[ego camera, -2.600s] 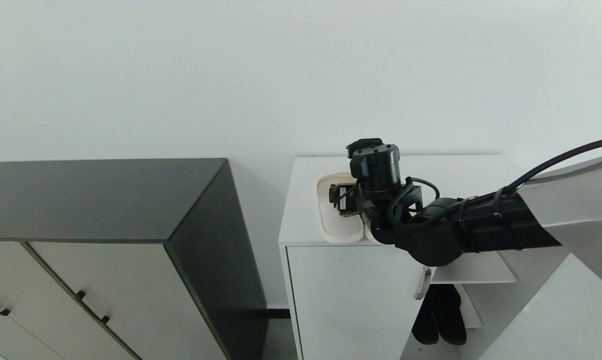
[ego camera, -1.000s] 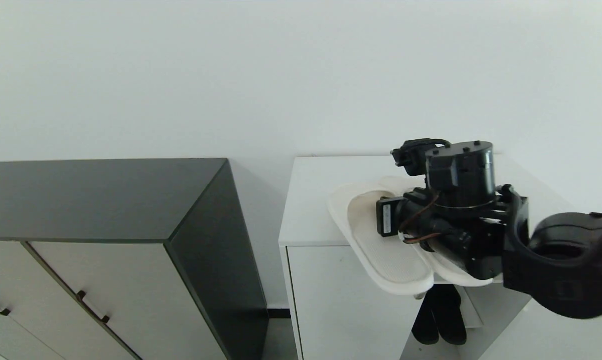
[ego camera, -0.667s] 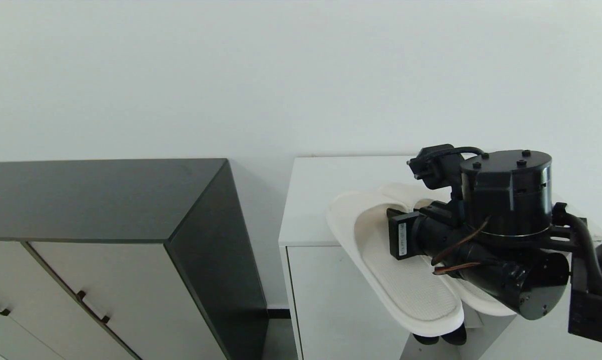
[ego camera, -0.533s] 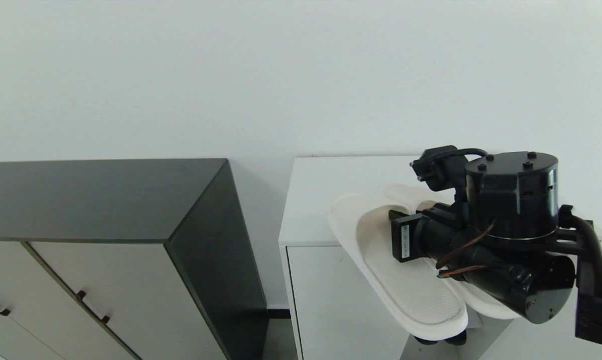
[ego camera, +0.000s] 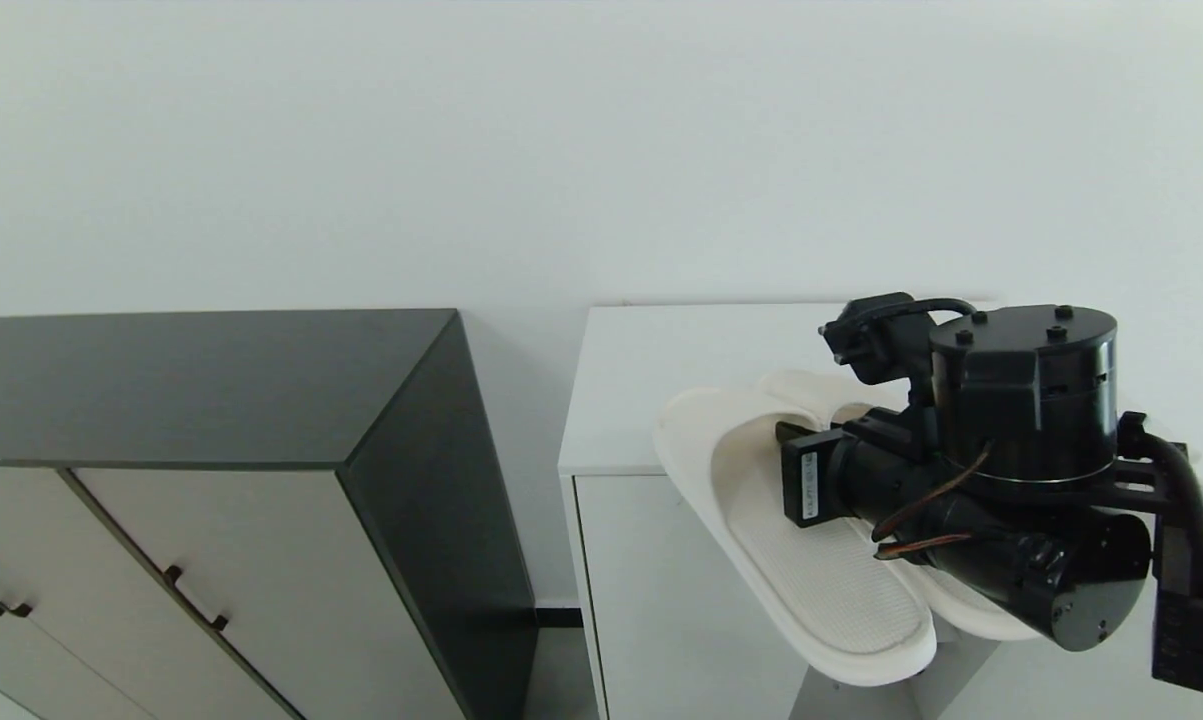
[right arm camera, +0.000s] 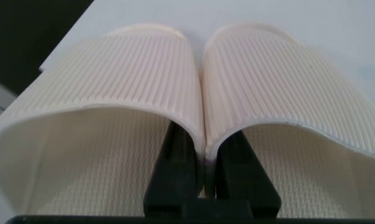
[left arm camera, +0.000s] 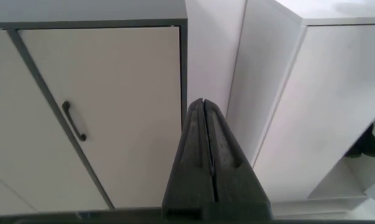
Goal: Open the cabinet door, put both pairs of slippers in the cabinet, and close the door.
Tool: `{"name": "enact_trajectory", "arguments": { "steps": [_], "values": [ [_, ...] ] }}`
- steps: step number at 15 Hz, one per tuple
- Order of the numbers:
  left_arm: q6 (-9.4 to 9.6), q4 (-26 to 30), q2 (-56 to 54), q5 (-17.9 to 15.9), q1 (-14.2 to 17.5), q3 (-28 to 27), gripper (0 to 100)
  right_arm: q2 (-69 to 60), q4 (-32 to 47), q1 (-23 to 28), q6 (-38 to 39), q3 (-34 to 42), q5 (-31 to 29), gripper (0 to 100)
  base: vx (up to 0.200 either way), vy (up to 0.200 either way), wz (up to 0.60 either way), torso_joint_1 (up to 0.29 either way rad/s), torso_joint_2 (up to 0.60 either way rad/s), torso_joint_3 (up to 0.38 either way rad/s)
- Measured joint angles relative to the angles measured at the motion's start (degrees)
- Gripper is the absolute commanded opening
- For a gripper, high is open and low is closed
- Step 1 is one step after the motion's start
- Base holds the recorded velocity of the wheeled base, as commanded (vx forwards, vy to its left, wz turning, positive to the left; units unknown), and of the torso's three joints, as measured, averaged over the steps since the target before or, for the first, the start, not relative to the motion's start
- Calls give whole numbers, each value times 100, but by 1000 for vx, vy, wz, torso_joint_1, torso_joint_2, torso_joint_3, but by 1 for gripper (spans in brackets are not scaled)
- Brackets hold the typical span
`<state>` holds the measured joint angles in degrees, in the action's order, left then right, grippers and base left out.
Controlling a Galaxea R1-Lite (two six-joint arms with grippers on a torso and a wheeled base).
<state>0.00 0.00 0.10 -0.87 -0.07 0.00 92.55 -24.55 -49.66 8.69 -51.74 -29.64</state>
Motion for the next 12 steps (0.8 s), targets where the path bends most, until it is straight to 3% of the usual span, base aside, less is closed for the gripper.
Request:
{"name": "enact_trajectory", "arguments": {
  "steps": [7,12],
  "values": [
    [0,0,0,-2,-2,0,0,1,1,-13,-5,22,2,0,-200,0,0,-3,4,2],
    [7,0,0,-2,-4,0,0,6,0,-22,-16,33,5,0,0,0,0,0,0,0]
  ]
}}
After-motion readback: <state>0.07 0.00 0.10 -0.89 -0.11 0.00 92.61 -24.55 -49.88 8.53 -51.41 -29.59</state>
